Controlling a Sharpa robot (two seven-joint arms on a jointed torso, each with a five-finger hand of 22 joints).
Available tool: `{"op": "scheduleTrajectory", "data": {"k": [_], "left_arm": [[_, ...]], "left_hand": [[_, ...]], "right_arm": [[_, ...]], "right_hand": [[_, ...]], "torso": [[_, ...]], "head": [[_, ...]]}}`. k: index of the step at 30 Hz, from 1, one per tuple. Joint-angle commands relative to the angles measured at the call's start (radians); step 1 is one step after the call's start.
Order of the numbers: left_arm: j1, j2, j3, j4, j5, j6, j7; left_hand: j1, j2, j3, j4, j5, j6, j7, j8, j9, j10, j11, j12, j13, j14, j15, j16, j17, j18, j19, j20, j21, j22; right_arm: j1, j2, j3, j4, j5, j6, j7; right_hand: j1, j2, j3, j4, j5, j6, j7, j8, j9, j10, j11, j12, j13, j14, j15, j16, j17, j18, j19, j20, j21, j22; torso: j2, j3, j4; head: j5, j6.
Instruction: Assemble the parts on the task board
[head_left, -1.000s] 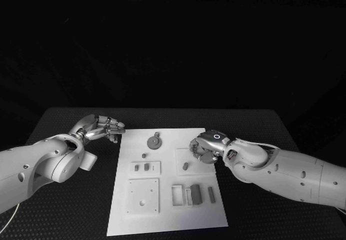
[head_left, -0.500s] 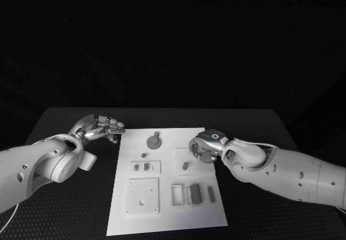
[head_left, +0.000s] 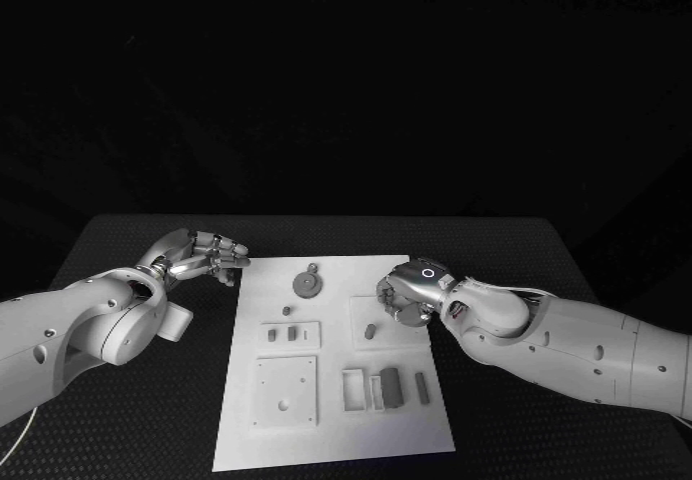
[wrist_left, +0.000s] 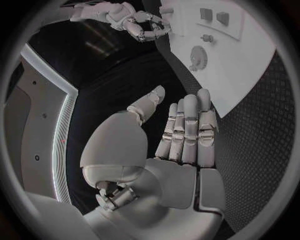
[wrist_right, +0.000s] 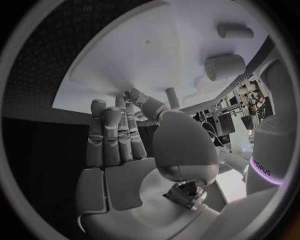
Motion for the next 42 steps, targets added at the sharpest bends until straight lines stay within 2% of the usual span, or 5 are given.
{"op": "scheduleTrajectory", "data": {"k": [1,13,30,37,42], "left_arm": [[0.001,0.002,0.001,0.0,0.007,0.013,0.006],[0.001,0.003,0.001,-0.007,0.008,0.016,0.009],[0.0,0.007,0.001,-0.022,0.01,0.017,0.01],[0.0,0.007,0.001,-0.024,0.01,0.018,0.009],[0.0,0.006,0.001,-0.025,0.01,0.018,0.01]], "left_hand": [[-0.006,0.005,-0.003,0.0,0.004,-0.007,0.001,0.002,-0.002,-0.007,0.003,0.003,-0.001,0.002,0.004,-0.004,-0.001,0.036,0.002,0.004,-0.005,-0.001],[-0.006,0.005,-0.004,0.0,0.004,-0.008,0.001,0.001,-0.002,-0.007,0.004,0.003,-0.003,0.002,0.004,-0.005,-0.001,0.036,0.003,0.004,-0.006,-0.002],[-0.007,0.005,-0.007,0.0,0.004,-0.009,0.002,0.001,-0.003,-0.009,0.004,0.003,-0.005,0.002,0.005,-0.006,0.0,0.036,0.004,0.004,-0.009,-0.003],[-0.007,0.006,-0.008,0.0,0.004,-0.01,0.002,0.001,-0.003,-0.01,0.005,0.003,-0.006,0.002,0.005,-0.007,0.0,0.036,0.004,0.005,-0.009,-0.004],[-0.007,0.006,-0.008,0.0,0.004,-0.01,0.002,0.001,-0.003,-0.01,0.005,0.003,-0.006,0.002,0.005,-0.007,0.0,0.036,0.004,0.005,-0.01,-0.004]], "right_arm": [[-0.005,0.001,-0.003,0.002,-0.019,0.009,-0.005],[-0.004,-0.008,-0.002,0.023,-0.007,-0.015,0.003],[-0.003,-0.027,0.04,0.056,0.026,-0.012,0.016],[0.002,-0.042,0.045,0.078,0.048,-0.003,0.018],[0.007,-0.047,0.048,0.122,0.085,-0.01,0.026]], "right_hand": [[0.008,0.0,-0.005,0.002,-0.001,0.007,-0.002,0.003,0.002,0.005,0.0,0.002,0.003,-0.001,-0.008,0.005,0.002,0.012,0.007,0.0,0.004,0.002],[0.009,-0.002,-0.007,0.002,-0.001,0.012,-0.004,0.005,0.003,0.013,-0.003,0.0,0.005,0.003,-0.011,0.01,0.006,0.012,0.014,-0.004,0.007,0.004],[0.007,-0.004,-0.008,0.002,-0.001,0.016,-0.005,0.006,0.003,0.018,-0.005,-0.001,0.006,0.005,-0.013,0.012,0.008,0.012,0.018,-0.006,0.009,0.006],[0.006,-0.004,-0.008,0.002,-0.001,0.016,-0.005,0.006,0.004,0.018,-0.005,-0.002,0.006,0.005,-0.013,0.012,0.008,0.012,0.018,-0.006,0.009,0.006],[0.006,-0.004,-0.008,0.002,-0.001,0.016,-0.005,0.006,0.004,0.019,-0.005,-0.002,0.006,0.005,-0.013,0.012,0.009,0.012,0.018,-0.007,0.009,0.006]], "torso": [[0.0,-0.0001,-0.0001],[0.0,0.0004,-0.0001],[0.001,0.0008,-0.0013],[0.0,-0.0001,0.0001],[0.001,0.0002,-0.002]], "head": [[0.001,0.001],[0.002,0.002],[0.002,0.004],[0.003,0.003],[0.009,0.002]]}}
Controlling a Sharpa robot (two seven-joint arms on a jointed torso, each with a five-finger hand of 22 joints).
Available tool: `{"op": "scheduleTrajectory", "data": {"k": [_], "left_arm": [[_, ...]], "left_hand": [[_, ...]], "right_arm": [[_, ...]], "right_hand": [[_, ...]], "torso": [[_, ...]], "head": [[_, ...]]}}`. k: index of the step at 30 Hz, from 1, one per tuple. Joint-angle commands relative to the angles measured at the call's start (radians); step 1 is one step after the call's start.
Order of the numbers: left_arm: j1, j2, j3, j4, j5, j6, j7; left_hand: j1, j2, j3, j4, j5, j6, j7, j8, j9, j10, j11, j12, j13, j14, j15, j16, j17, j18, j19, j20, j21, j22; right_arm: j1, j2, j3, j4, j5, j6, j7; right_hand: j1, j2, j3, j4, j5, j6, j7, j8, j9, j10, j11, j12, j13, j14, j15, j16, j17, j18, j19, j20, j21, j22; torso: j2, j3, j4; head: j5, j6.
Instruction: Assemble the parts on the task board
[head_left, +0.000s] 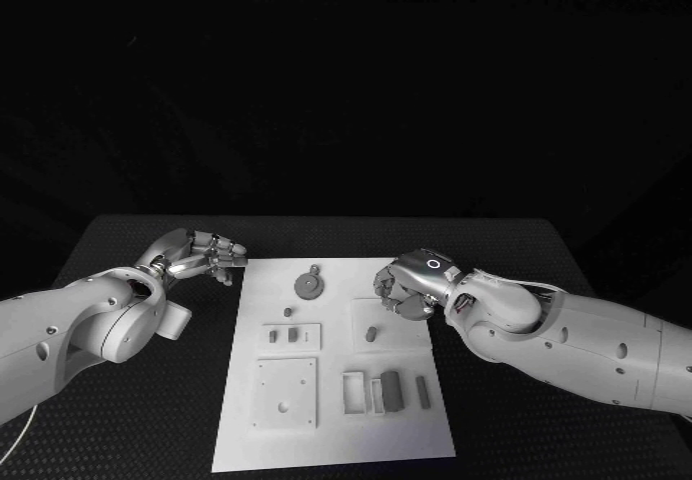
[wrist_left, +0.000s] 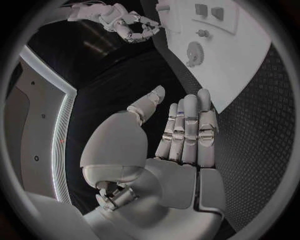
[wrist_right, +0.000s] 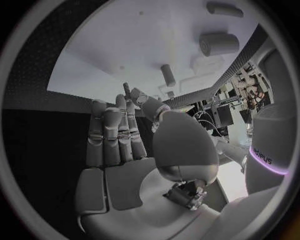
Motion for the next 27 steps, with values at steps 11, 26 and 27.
{"op": "scheduleTrajectory", "data": {"k": [11,26,27], "left_arm": [[0.0,0.003,0.001,-0.006,0.012,0.01,0.012],[0.001,0.007,0.001,-0.017,0.017,0.01,0.014],[0.001,0.009,0.001,-0.018,0.017,0.01,0.014]], "left_hand": [[-0.006,0.006,-0.009,0.0,0.004,-0.007,-0.001,0.001,-0.001,-0.007,0.002,0.003,-0.002,0.004,0.004,-0.004,0.0,0.036,0.006,0.003,-0.007,-0.002],[-0.007,0.006,-0.011,0.0,0.004,-0.01,0.0,0.001,-0.002,-0.008,0.002,0.003,-0.003,0.004,0.004,-0.005,0.001,0.036,0.007,0.003,-0.008,-0.002],[-0.007,0.006,-0.011,0.0,0.004,-0.01,0.0,0.001,-0.002,-0.008,0.002,0.003,-0.003,0.004,0.004,-0.005,0.001,0.036,0.007,0.003,-0.008,-0.002]], "right_arm": [[0.003,0.044,0.001,0.128,0.129,-0.054,0.067],[-0.053,0.142,0.001,0.129,0.194,-0.078,0.123],[-0.063,0.148,0.001,0.125,0.202,-0.081,0.128]], "right_hand": [[0.006,-0.002,-0.001,0.002,0.007,0.005,0.0,0.006,0.0,0.005,-0.001,-0.002,0.002,0.0,-0.006,0.004,0.002,0.013,0.005,-0.005,0.005,0.002],[0.005,0.001,-0.001,0.001,0.007,0.003,0.001,0.004,0.0,0.004,-0.001,-0.006,0.002,-0.001,-0.006,0.003,0.003,0.013,0.006,-0.006,0.004,0.001],[0.005,0.001,-0.001,0.001,0.007,0.002,0.001,0.004,0.0,0.003,-0.001,-0.006,0.002,-0.001,-0.006,0.003,0.003,0.013,0.005,-0.006,0.004,0.001]], "torso": [[0.0,0.0002,0.0004],[-0.002,-0.004,0.0007],[-0.002,-0.0048,0.0012]], "head": [[0.048,-0.004],[0.133,-0.013],[0.141,-0.014]]}}
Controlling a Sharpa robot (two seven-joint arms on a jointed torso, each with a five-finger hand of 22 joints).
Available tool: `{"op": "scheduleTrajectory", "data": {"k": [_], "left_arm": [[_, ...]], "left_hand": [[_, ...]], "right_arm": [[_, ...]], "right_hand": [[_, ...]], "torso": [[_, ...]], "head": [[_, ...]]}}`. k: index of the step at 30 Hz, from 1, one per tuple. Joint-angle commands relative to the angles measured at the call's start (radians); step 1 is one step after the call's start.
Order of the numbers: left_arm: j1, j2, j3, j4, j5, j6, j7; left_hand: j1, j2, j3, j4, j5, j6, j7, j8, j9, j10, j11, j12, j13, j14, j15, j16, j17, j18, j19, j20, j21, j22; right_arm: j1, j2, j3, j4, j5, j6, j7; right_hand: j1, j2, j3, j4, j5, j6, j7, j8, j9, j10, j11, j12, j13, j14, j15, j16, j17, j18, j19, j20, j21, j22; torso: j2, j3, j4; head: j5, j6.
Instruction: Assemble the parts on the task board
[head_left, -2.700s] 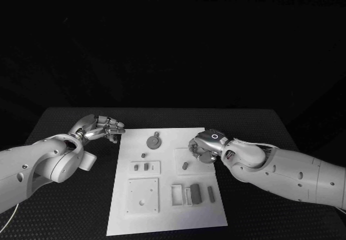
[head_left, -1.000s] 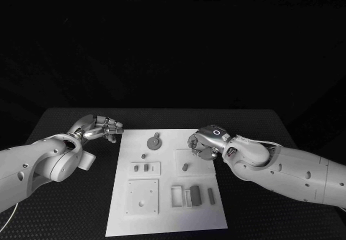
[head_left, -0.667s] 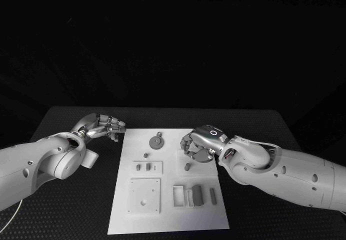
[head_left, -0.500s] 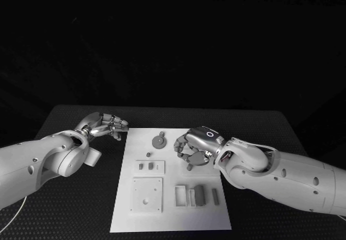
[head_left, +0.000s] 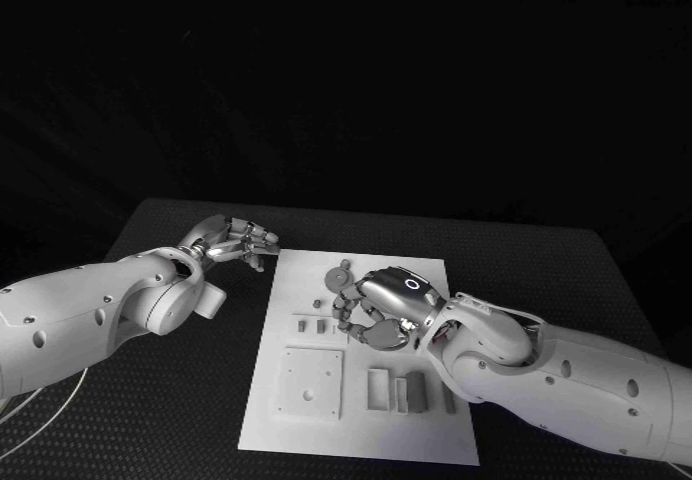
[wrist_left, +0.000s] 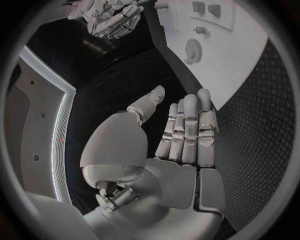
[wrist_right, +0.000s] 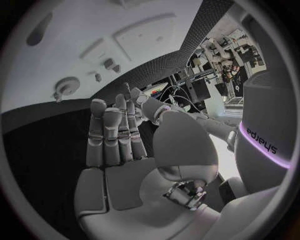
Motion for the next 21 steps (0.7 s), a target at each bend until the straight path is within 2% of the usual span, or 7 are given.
{"op": "scheduleTrajectory", "data": {"k": [1,6,9,11,15,21], "left_arm": [[0.001,0.006,0.001,-0.001,0.009,0.009,0.013],[0.001,0.01,0.001,-0.008,0.011,0.007,0.013],[0.001,0.012,0.001,-0.011,0.011,0.007,0.013],[0.001,0.013,0.001,-0.012,0.011,0.006,0.013],[0.001,0.015,0.001,-0.012,0.011,0.007,0.013],[0.001,0.018,0.001,-0.011,0.011,0.008,0.012]], "left_hand": [[-0.007,0.006,-0.005,0.0,0.004,-0.01,0.0,0.001,-0.001,-0.007,0.004,0.003,-0.002,0.005,0.004,-0.005,0.001,0.036,0.007,0.003,-0.005,-0.001],[-0.007,0.006,-0.006,0.0,0.004,-0.01,0.0,0.001,-0.001,-0.007,0.004,0.003,-0.002,0.005,0.004,-0.005,0.001,0.036,0.007,0.003,-0.005,-0.002],[-0.006,0.005,-0.006,0.0,0.004,-0.01,0.0,0.001,-0.001,-0.007,0.004,0.003,-0.002,0.005,0.004,-0.006,0.001,0.036,0.007,0.003,-0.005,-0.002],[-0.006,0.005,-0.006,0.0,0.004,-0.01,0.0,0.001,-0.001,-0.007,0.004,0.003,-0.002,0.005,0.004,-0.006,0.001,0.036,0.007,0.003,-0.005,-0.002],[-0.006,0.005,-0.006,0.0,0.004,-0.01,0.0,0.001,-0.001,-0.007,0.004,0.003,-0.002,0.005,0.004,-0.006,0.001,0.036,0.007,0.003,-0.006,-0.002],[-0.006,0.005,-0.007,0.0,0.004,-0.01,0.0,0.001,-0.001,-0.007,0.004,0.003,-0.003,0.005,0.004,-0.006,0.001,0.036,0.007,0.003,-0.006,-0.002]], "right_arm": [[-0.022,0.012,0.0,-0.01,0.053,-0.029,0.05],[-0.05,0.031,-0.001,-0.03,0.067,-0.034,0.064],[-0.07,0.046,-0.001,-0.044,0.063,-0.035,0.073],[-0.073,0.049,-0.001,-0.051,0.061,-0.036,0.076],[-0.079,0.054,-0.001,-0.065,0.057,-0.034,0.079],[-0.091,0.059,-0.001,-0.077,0.05,-0.033,0.082]], "right_hand": [[0.005,0.002,0.0,0.002,0.002,0.003,0.001,0.001,0.001,0.004,0.0,-0.001,0.0,0.0,-0.005,0.003,0.001,0.013,0.0,-0.004,0.004,0.002],[0.005,0.003,0.0,0.002,0.002,0.002,0.002,0.0,0.001,0.003,0.0,-0.003,0.0,-0.001,-0.005,0.003,0.001,0.013,0.0,-0.005,0.003,0.002],[0.005,0.004,0.0,0.002,0.002,0.001,0.002,0.0,0.001,0.003,0.0,-0.003,0.0,-0.001,-0.004,0.002,0.002,0.013,0.0,-0.005,0.003,0.002],[0.005,0.004,0.0,0.002,0.002,0.001,0.002,0.0,0.001,0.003,0.0,-0.004,0.0,-0.001,-0.004,0.002,0.002,0.013,0.0,-0.005,0.003,0.002],[0.005,0.004,0.0,0.002,0.002,0.001,0.002,-0.001,0.001,0.003,0.0,-0.004,0.0,-0.001,-0.004,0.002,0.002,0.013,0.0,-0.005,0.002,0.002],[0.005,0.004,0.0,0.002,0.002,0.001,0.002,-0.001,0.001,0.003,0.001,-0.005,0.0,-0.001,-0.004,0.002,0.002,0.013,-0.001,-0.005,0.002,0.002]], "torso": [[0.0,-0.0014,0.0007],[0.001,-0.0005,0.0043],[0.001,-0.0006,0.0027],[0.001,-0.0005,0.0014],[0.002,-0.0002,0.0014],[0.001,-0.0007,0.0001]], "head": [[0.027,-0.003],[0.059,-0.01],[0.076,-0.015],[0.085,-0.017],[0.101,-0.023],[0.113,-0.031]]}}
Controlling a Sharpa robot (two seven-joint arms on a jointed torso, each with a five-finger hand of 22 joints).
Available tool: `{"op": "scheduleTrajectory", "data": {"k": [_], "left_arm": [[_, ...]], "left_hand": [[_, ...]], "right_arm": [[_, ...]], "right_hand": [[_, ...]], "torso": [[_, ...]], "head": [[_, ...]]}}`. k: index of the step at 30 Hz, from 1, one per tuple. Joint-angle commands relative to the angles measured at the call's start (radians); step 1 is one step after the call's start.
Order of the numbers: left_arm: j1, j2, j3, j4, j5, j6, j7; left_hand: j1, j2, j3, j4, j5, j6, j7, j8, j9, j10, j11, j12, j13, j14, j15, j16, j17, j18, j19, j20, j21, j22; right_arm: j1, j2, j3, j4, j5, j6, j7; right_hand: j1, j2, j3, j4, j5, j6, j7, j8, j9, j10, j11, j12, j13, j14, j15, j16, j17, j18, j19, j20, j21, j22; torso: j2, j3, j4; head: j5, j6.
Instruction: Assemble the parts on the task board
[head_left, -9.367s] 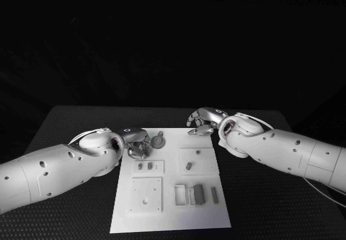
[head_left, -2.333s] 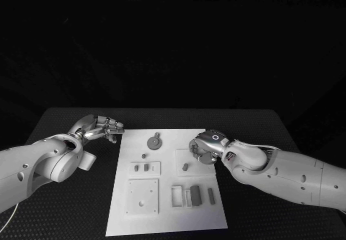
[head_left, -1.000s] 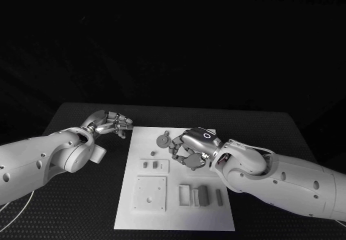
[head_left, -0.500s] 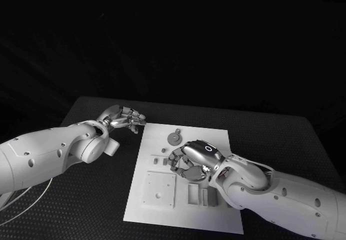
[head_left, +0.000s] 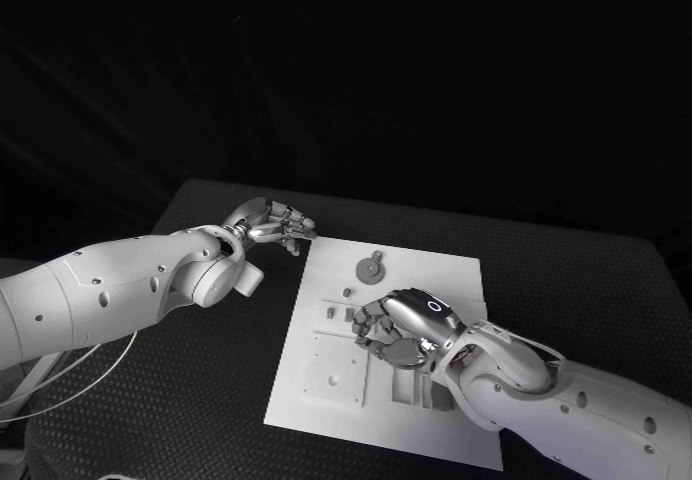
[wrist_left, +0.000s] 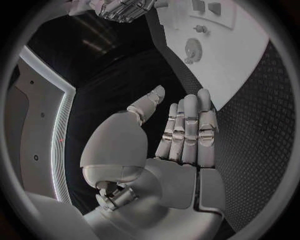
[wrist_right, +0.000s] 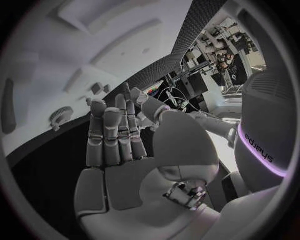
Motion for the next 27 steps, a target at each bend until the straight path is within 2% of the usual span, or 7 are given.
{"op": "scheduleTrajectory", "data": {"k": [1,6,16,21,24,27], "left_arm": [[0.001,0.003,0.001,0.003,0.007,0.008,0.012],[0.001,0.003,0.001,0.003,0.007,0.008,0.012],[0.001,0.003,0.001,0.004,0.007,0.008,0.011],[0.001,0.005,0.001,0.004,0.007,0.009,0.01],[0.001,0.008,0.001,0.005,0.007,0.009,0.01],[0.001,0.008,0.001,0.005,0.007,0.009,0.01]], "left_hand": [[-0.006,0.005,-0.007,0.0,0.004,-0.008,-0.002,0.001,-0.001,-0.003,0.0,0.003,-0.001,0.006,0.002,-0.006,0.001,0.036,0.007,0.003,-0.006,-0.001],[-0.006,0.005,-0.007,0.0,0.004,-0.008,-0.002,0.001,-0.002,-0.003,0.0,0.003,-0.001,0.006,0.002,-0.007,0.001,0.036,0.007,0.003,-0.007,-0.001],[-0.005,0.005,-0.008,0.0,0.004,-0.008,-0.002,0.001,-0.002,-0.003,0.0,0.004,-0.002,0.007,0.002,-0.007,0.001,0.036,0.008,0.003,-0.007,-0.002],[-0.005,0.005,-0.008,0.0,0.004,-0.008,-0.002,0.001,-0.002,-0.003,0.0,0.004,-0.002,0.007,0.002,-0.007,0.001,0.036,0.008,0.003,-0.008,-0.002],[-0.005,0.005,-0.009,0.0,0.004,-0.008,-0.002,0.002,-0.002,-0.003,0.0,0.004,-0.003,0.007,0.002,-0.007,0.002,0.036,0.008,0.003,-0.008,-0.002],[-0.005,0.005,-0.009,0.0,0.004,-0.008,-0.002,0.002,-0.002,-0.003,0.0,0.004,-0.003,0.007,0.002,-0.008,0.002,0.036,0.008,0.003,-0.008,-0.002]], "right_arm": [[-0.006,0.003,0.0,-0.004,-0.004,-0.007,0.021],[-0.013,0.006,0.0,-0.012,-0.018,0.0,0.02],[-0.018,0.017,-0.005,-0.028,-0.032,0.014,0.022],[-0.019,0.025,-0.007,-0.031,-0.032,0.022,0.019],[-0.019,0.027,-0.011,-0.035,-0.037,0.028,0.017],[-0.019,0.029,-0.019,-0.041,-0.038,0.03,0.017]], "right_hand": [[0.007,0.006,0.0,0.002,0.002,0.001,0.002,0.001,0.002,0.006,0.001,-0.004,0.001,-0.001,-0.004,0.002,0.001,0.013,0.0,-0.005,0.002,0.001],[0.007,0.006,0.0,0.002,0.003,0.001,0.002,0.0,0.002,0.006,0.001,-0.004,0.001,-0.002,-0.004,0.002,0.001,0.013,-0.001,-0.005,0.002,0.001],[0.007,0.006,-0.001,0.002,0.002,0.0,0.002,0.0,0.002,0.006,0.001,-0.005,0.001,-0.002,-0.004,0.002,0.002,0.013,-0.001,-0.005,0.002,0.002],[0.007,0.006,-0.001,0.002,0.002,0.0,0.002,0.0,0.002,0.007,0.001,-0.005,0.001,-0.002,-0.004,0.002,0.002,0.013,-0.001,-0.005,0.002,0.002],[0.007,0.006,-0.001,0.002,0.003,0.0,0.003,0.0,0.002,0.007,0.001,-0.006,0.001,-0.002,-0.004,0.002,0.002,0.013,-0.001,-0.005,0.002,0.002],[0.007,0.006,-0.001,0.002,0.003,0.0,0.003,0.0,0.002,0.007,0.001,-0.006,0.001,-0.002,-0.004,0.002,0.002,0.013,-0.001,-0.005,0.002,0.002]], "torso": [[0.0,-0.0001,-0.001],[0.0,0.0006,-0.001],[0.0,0.0001,-0.0013],[0.0,0.0,-0.0013],[0.0,-0.0012,0.0002],[0.0,-0.0005,-0.0001]], "head": [[0.01,-0.006],[0.019,-0.01],[0.024,-0.017],[0.025,-0.016],[0.024,-0.016],[0.026,-0.019]]}}
